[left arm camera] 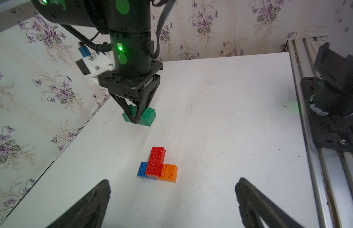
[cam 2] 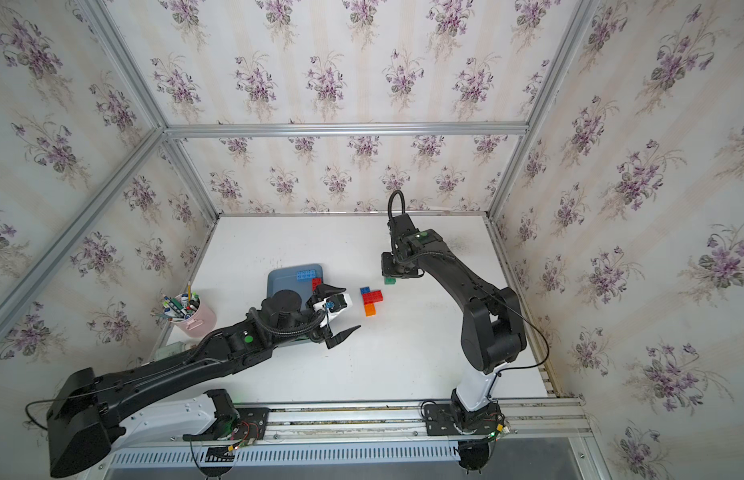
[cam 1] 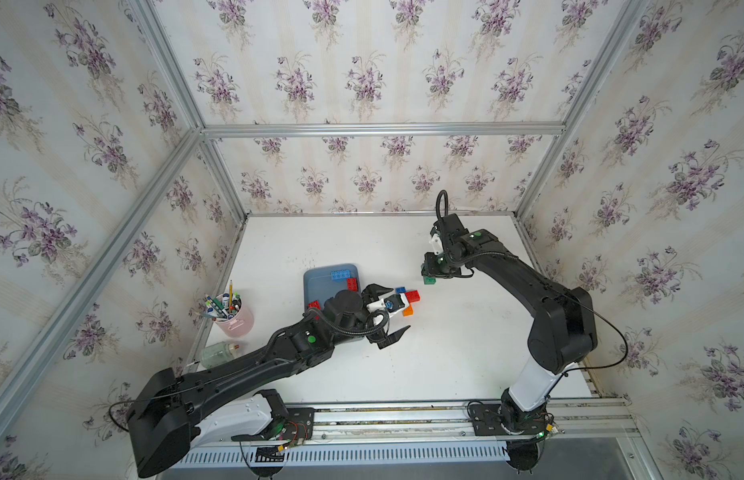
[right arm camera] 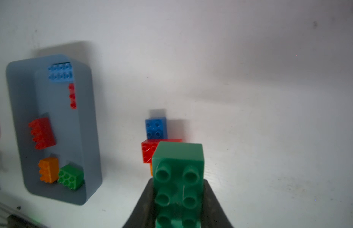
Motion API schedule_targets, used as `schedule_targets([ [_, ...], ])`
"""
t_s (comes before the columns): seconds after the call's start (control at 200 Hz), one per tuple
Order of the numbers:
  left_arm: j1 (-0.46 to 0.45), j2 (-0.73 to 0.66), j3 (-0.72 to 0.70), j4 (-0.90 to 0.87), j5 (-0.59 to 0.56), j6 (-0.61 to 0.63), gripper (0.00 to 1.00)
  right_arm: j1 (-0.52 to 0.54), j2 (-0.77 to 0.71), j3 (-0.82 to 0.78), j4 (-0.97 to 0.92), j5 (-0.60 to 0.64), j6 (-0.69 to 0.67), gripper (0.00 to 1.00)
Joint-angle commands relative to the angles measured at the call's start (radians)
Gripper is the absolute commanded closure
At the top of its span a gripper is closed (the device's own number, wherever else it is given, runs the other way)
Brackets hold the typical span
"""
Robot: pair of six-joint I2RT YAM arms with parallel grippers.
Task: Assemble a rectangle with lego
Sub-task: Pick up the lego brick from the center of the board, then adjust the lego brick.
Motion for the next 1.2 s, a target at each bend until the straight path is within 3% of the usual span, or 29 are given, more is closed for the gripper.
schedule_targets([
  [0.0, -0.001, 0.053, -0.018, 0.209, -0.035, 0.027, 0.0, 0.045, -0.023, 0.021, -0.076, -0.097, -0.016, 0.76],
  [0.355, 0.001, 0.136, -0.036, 0.349, -0.111, 0.016, 0.0, 0.073, -0.143, -0.027, -0.116, -0.22, -0.057, 0.76],
  [0.535, 0.009, 0.16, -0.03, 0.36, -0.091, -0.01, 0.0, 0.117, -0.18, -0.056, -0.12, -0.274, -0.096, 0.77],
  [0.679, 0.018, 0.17, -0.033, 0.364, -0.065, -0.027, 0.01, 0.131, -0.189, -0.058, -0.125, -0.283, -0.111, 0.77],
  [0.999, 0.027, 0.178, -0.036, 0.353, -0.047, -0.045, 0.15, 0.149, -0.203, -0.054, -0.127, -0.297, -0.113, 0.77],
  [1.194, 0.027, 0.169, -0.036, 0.347, -0.037, -0.057, 0.16, 0.15, -0.208, -0.045, -0.127, -0.27, -0.116, 0.77],
])
